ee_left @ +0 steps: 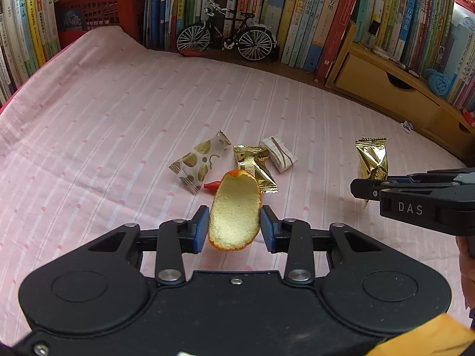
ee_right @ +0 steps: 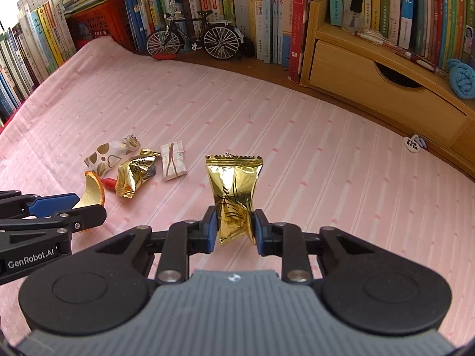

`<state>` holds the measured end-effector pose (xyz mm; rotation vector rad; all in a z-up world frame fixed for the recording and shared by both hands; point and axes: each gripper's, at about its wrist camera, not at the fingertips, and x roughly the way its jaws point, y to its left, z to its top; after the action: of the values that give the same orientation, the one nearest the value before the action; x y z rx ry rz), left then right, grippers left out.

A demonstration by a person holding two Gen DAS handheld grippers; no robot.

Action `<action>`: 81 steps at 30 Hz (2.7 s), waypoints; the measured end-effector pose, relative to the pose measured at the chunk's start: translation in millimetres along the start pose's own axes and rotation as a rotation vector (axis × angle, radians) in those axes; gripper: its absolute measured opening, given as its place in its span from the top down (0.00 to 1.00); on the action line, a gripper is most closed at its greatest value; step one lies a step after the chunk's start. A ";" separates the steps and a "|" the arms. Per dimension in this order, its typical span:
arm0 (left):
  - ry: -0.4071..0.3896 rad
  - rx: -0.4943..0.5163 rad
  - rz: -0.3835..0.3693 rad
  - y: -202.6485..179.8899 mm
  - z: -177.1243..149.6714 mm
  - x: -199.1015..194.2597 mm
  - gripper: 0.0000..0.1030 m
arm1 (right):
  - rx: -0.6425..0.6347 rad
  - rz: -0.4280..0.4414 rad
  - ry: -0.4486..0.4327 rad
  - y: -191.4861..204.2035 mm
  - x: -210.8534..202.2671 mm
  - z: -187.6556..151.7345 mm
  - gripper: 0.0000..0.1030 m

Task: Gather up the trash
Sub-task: 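Grasp the cake slice with the left tool while the right tool grasps the gold foil wrapper, then carry the cake slice and gold wrapper off the bed down over the bin, then open both tools to drop the cake slice and wrapper into the bin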

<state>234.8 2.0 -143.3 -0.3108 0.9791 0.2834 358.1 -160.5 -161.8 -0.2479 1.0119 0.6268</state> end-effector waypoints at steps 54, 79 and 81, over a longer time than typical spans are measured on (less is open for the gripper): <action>-0.096 0.242 -0.174 149.4 -174.8 -224.5 0.67 | 0.165 -0.120 -0.110 213.4 -162.5 -195.1 0.71; 0.187 0.112 -0.066 268.1 -331.1 -171.6 0.67 | 0.149 0.007 0.205 336.1 -79.3 -318.7 0.71; 0.202 0.112 -0.061 269.3 -337.0 -163.5 0.67 | 0.158 0.009 0.218 336.5 -71.4 -323.3 0.71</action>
<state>-208.8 105.8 -215.4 -0.2702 1.1773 0.1429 -98.7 -70.5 -239.7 -0.1748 1.2673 0.5322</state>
